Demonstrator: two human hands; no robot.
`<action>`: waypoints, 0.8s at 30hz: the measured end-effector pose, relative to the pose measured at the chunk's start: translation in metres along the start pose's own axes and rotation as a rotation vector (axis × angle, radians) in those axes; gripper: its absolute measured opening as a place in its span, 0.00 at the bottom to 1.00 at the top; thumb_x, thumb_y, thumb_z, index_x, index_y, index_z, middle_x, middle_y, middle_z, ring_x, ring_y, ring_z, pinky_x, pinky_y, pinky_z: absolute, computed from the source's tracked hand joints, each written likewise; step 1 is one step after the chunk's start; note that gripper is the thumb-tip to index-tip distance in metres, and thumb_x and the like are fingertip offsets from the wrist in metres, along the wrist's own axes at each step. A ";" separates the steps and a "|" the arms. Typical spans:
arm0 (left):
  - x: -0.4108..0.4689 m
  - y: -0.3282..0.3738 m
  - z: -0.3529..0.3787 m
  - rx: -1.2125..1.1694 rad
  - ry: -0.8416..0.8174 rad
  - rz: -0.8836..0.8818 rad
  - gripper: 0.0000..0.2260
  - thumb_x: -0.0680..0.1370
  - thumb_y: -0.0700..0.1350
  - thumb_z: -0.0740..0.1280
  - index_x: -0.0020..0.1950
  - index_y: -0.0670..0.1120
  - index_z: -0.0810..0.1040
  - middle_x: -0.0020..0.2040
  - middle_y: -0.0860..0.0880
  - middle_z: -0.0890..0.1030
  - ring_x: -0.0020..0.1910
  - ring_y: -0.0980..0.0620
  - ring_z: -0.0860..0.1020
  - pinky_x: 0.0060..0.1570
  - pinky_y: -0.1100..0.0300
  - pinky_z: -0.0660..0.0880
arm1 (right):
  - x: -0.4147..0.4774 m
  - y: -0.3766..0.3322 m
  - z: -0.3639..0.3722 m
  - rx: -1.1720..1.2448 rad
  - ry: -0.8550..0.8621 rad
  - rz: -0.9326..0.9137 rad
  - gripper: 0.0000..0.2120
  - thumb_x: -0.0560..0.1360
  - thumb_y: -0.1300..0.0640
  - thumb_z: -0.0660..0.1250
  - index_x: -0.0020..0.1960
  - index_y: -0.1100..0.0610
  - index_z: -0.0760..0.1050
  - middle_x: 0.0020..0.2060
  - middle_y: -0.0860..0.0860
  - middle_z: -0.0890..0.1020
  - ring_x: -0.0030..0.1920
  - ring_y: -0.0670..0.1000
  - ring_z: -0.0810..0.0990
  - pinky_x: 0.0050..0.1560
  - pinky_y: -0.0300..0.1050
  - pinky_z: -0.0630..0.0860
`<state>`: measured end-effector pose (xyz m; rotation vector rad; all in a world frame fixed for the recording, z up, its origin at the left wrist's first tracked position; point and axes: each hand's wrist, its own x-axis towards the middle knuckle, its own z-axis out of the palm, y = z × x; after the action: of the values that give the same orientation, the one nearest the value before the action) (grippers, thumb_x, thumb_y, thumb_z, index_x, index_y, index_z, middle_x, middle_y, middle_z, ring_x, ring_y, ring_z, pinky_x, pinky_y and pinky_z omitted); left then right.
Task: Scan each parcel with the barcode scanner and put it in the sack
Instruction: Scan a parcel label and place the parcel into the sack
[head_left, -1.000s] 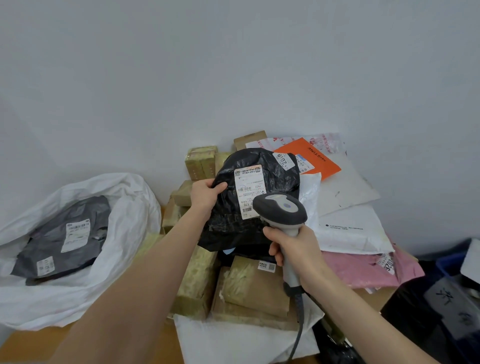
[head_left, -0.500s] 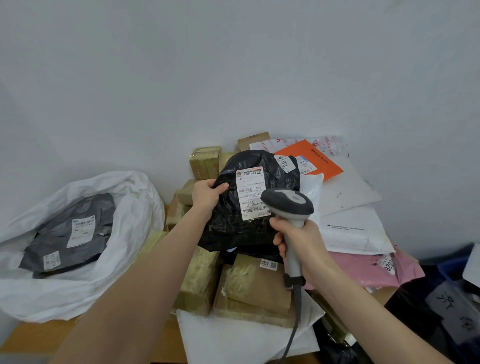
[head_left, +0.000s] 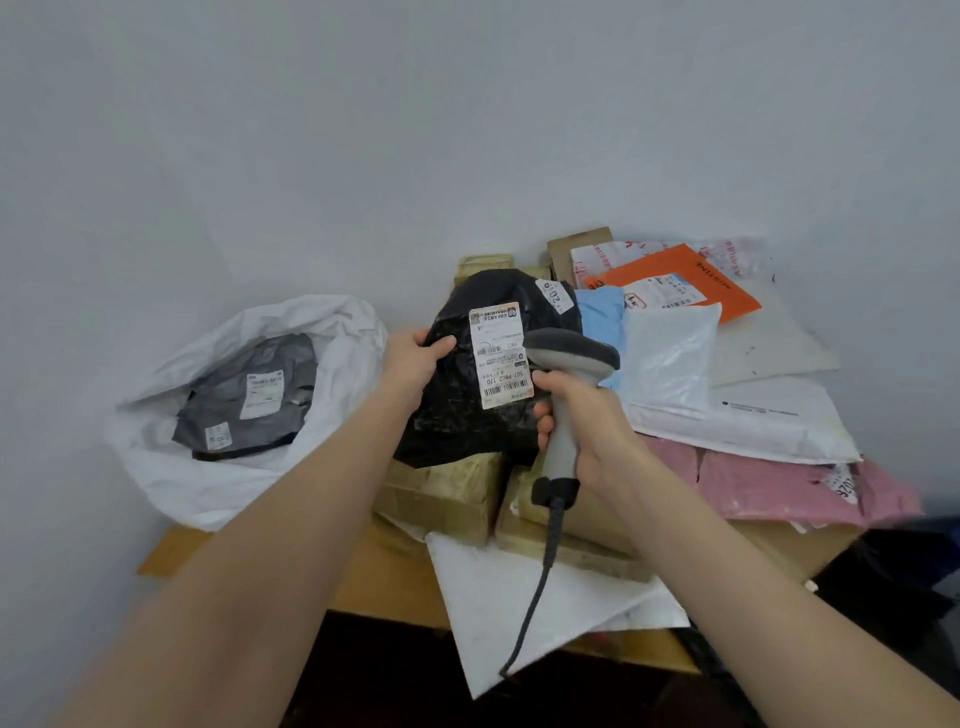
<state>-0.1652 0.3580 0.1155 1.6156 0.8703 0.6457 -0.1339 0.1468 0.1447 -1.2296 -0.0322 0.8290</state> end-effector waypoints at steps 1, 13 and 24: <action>-0.007 -0.001 -0.011 0.013 0.028 0.006 0.07 0.77 0.39 0.69 0.54 0.41 0.81 0.40 0.52 0.81 0.41 0.54 0.80 0.39 0.64 0.75 | -0.006 0.005 0.004 0.021 -0.022 0.036 0.05 0.76 0.59 0.69 0.43 0.59 0.75 0.23 0.50 0.74 0.20 0.45 0.70 0.22 0.37 0.69; -0.054 -0.017 -0.127 0.104 0.339 -0.014 0.01 0.76 0.43 0.70 0.46 0.47 0.82 0.46 0.46 0.84 0.47 0.48 0.81 0.51 0.52 0.77 | -0.040 0.049 0.077 0.029 -0.109 0.062 0.07 0.74 0.60 0.70 0.39 0.60 0.75 0.23 0.51 0.75 0.21 0.45 0.71 0.25 0.38 0.71; 0.064 -0.032 -0.255 0.207 0.641 0.068 0.05 0.76 0.48 0.68 0.40 0.51 0.79 0.35 0.54 0.80 0.42 0.48 0.79 0.45 0.55 0.75 | 0.060 0.071 0.196 0.026 -0.102 0.004 0.08 0.74 0.61 0.70 0.37 0.60 0.75 0.22 0.51 0.76 0.20 0.45 0.71 0.24 0.38 0.71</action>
<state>-0.3367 0.5584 0.1362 1.6446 1.3840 1.1878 -0.2163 0.3466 0.1342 -1.1621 -0.1013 0.8931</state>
